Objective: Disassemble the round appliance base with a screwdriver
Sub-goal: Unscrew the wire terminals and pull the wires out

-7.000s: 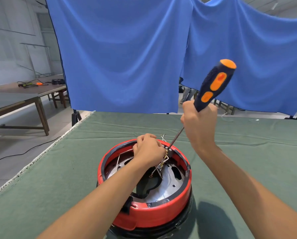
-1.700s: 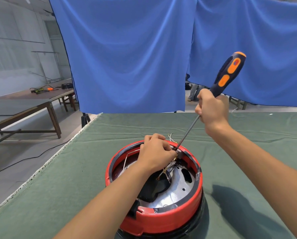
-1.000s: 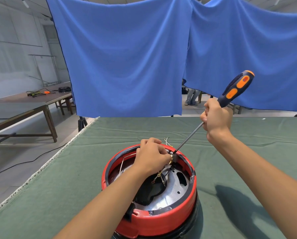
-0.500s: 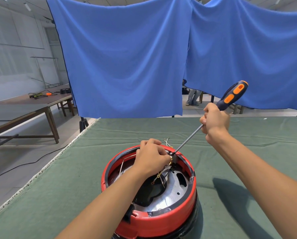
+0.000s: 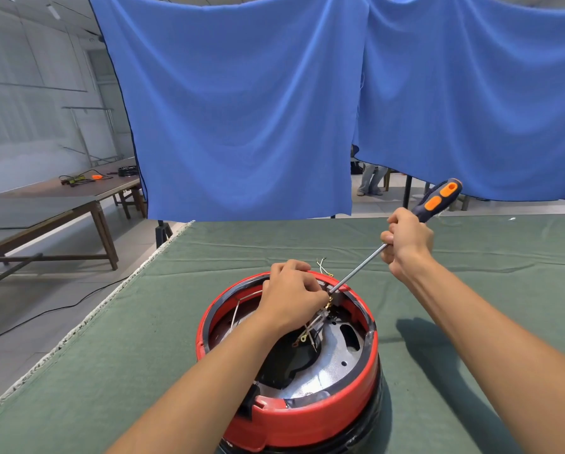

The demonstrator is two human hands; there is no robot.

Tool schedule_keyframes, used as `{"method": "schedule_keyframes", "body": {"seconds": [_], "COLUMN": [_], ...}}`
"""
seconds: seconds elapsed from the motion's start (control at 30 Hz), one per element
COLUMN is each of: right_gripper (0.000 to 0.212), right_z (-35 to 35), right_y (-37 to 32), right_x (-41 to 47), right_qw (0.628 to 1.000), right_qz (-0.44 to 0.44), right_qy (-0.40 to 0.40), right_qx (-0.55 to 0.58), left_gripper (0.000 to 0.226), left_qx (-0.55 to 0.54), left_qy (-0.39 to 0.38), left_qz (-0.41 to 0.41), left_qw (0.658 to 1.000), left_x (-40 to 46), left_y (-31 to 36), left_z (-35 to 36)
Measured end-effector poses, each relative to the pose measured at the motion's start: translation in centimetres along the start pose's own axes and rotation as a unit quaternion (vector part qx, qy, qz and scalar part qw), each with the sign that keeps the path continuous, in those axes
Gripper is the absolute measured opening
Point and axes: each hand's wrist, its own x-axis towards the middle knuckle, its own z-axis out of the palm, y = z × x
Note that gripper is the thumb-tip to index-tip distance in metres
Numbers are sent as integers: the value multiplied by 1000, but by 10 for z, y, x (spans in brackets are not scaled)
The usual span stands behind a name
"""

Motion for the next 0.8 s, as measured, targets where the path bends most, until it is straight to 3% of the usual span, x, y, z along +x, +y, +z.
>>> {"method": "schedule_keyframes", "body": {"seconds": [0.5, 0.8], "right_gripper": [36, 34], "right_z": [-19, -16], "right_y": [-7, -7], "right_x": [-28, -18], "right_qw": [980, 985], "right_qz": [-172, -144], "right_qy": [-30, -13], "right_qx": [97, 92], "left_gripper": [19, 30], "left_qx": [14, -3], "left_qy": [4, -8], "left_qz": [-4, 0], "left_qw": [1000, 1000], "left_x": [0, 2], "left_y": [1, 4], "left_z": [2, 0]}}
